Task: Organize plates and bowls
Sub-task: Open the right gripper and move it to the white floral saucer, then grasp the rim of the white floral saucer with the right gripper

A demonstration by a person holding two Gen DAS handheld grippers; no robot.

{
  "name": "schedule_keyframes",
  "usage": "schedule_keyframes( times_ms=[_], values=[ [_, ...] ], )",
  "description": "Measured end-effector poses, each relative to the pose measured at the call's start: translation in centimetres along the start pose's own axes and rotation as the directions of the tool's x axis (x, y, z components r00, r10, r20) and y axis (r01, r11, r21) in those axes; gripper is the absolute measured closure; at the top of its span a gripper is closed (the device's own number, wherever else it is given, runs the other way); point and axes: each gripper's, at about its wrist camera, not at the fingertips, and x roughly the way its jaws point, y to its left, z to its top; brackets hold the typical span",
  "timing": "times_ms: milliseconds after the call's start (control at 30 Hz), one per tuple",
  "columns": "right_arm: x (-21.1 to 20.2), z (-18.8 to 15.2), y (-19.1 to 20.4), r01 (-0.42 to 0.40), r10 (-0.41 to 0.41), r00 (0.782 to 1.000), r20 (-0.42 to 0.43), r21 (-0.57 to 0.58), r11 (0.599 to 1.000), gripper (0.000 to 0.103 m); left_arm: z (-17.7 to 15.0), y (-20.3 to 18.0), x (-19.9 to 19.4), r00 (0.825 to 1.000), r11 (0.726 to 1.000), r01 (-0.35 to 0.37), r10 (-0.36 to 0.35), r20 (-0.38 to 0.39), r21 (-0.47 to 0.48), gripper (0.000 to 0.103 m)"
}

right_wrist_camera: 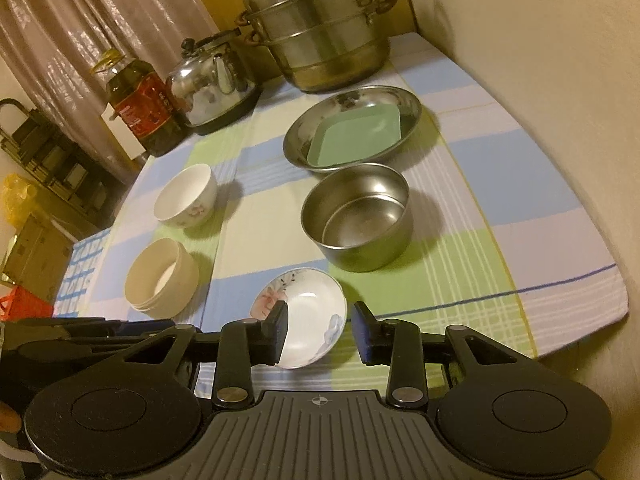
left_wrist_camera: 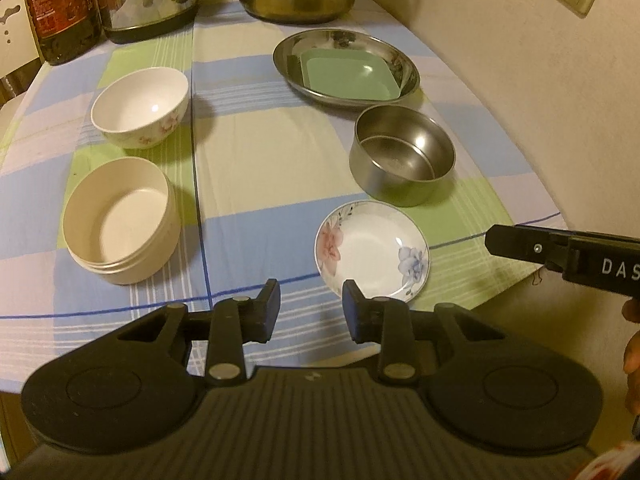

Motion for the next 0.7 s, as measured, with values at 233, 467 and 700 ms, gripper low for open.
schedule_keyframes(
  times_ms=[233,467,700],
  values=[
    [0.7,-0.3,-0.7,-0.05,0.05,0.999,-0.014,0.032,0.998,0.047,-0.4,0.2,0.9,1.0,1.0,0.006,-0.007,-0.022,-0.019,0.072],
    [2.6,-0.7,-0.6,0.002,-0.001,0.996,-0.086,0.0,1.0,0.044,-0.4,0.6,2.1,0.999,1.0,0.012,-0.013,-0.036,-0.023,0.072],
    [4.4,-0.7,-1.4,0.046,-0.043,0.992,-0.121,0.024,0.999,0.044,-0.3,0.4,3.3,0.999,0.999,0.033,-0.033,-0.036,0.014,0.073]
  ],
)
